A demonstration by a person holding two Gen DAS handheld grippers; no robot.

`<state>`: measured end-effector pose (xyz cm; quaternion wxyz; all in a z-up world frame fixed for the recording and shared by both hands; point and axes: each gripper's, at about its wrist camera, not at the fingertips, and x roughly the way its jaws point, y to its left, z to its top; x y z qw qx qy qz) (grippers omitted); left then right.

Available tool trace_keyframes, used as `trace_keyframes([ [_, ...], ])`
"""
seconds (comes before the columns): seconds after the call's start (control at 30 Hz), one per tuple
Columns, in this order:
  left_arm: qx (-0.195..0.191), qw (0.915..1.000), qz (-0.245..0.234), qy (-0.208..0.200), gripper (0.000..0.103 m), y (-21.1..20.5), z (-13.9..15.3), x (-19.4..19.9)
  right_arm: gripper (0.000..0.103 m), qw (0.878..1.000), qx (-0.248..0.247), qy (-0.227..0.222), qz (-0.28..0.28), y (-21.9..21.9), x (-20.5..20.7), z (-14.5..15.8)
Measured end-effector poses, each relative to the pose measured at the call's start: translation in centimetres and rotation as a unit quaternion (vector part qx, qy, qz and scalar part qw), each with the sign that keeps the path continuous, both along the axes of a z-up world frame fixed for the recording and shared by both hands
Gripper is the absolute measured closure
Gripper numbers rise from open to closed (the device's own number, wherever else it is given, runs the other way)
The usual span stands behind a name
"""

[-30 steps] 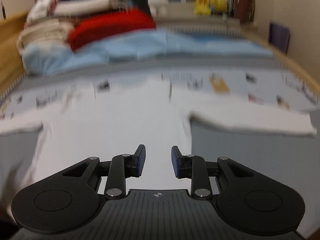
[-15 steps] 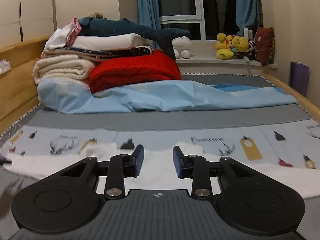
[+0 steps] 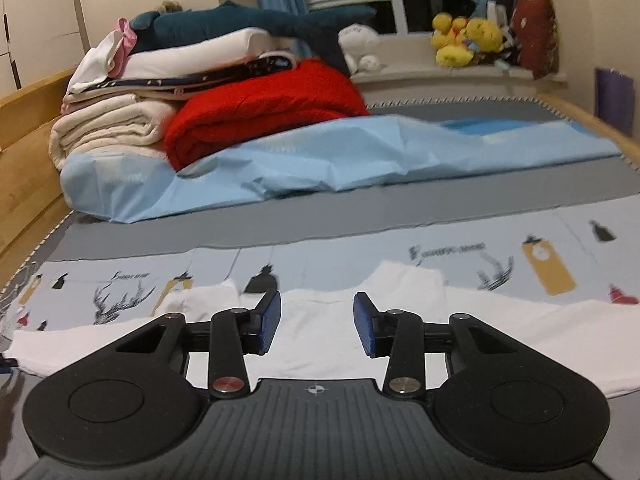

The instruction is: Fold small clothes

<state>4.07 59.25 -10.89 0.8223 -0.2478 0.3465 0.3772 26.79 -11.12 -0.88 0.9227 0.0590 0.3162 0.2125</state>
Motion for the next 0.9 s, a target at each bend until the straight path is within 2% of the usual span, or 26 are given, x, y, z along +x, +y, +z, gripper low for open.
trace_keyframes([
  [0.1,0.007,0.9999,0.007,-0.008,0.057,0.4,-0.5,0.4,0.061,1.0,-0.008,0.003,0.015,1.0,0.0,-0.4],
  [0.13,0.011,0.9999,0.004,-0.009,0.061,0.5,-0.6,0.6,0.061,1.0,-0.01,0.004,0.02,1.3,-0.1,-0.5],
  [0.17,0.016,0.9998,-0.003,-0.011,0.087,0.4,-0.5,1.0,0.061,1.0,-0.01,0.005,0.025,1.5,-0.2,-0.5],
  [0.2,0.019,0.9997,-0.011,-0.009,0.1,0.3,-0.4,1.4,0.061,1.0,-0.011,0.006,0.029,1.7,-0.3,-0.6],
  [0.3,0.057,0.9981,-0.021,-0.011,0.1,-1.2,1.0,2.6,0.061,0.999,-0.02,0.009,0.038,2.0,-0.6,-0.8],
  [0.4,0.079,0.9955,-0.04,-0.036,0.1,-3.5,3.8,3.9,0.063,0.999,-0.028,0.019,0.04,2.0,-0.7,-0.9],
  [0.43,0.084,0.9942,-0.049,-0.046,0.1,-4.5,4.9,4.3,0.067,0.998,-0.027,0.026,0.041,1.9,-0.6,-1.0],
  [0.5,0.1,0.9899,-0.079,-0.062,0.1,-7.3,7.7,5.4,0.087,0.998,-0.014,0.046,0.046,1.9,-0.4,-1.2],
  [0.57,0.11,0.985,-0.106,-0.081,0.1,-10.5,10.5,6.3,0.097,0.997,-0.003,0.062,0.054,2.1,-0.5,-1.5],
  [0.73,0.1,0.9718,-0.172,-0.127,0.1,-20.0,15.9,7.9,0.098,0.994,0.025,0.089,0.061,2.4,-0.8,-1.1],
  [0.83,0.066,0.969,-0.192,-0.141,0.1,-24.7,16.8,9.0,0.098,0.991,0.05,0.114,0.051,2.2,-0.6,-1.1],
  [0.9,0.054,0.9639,-0.217,-0.144,0.1,-27.9,16.6,10.1,0.097,0.99,0.062,0.119,0.048,2.0,-0.7,-1.0],
])
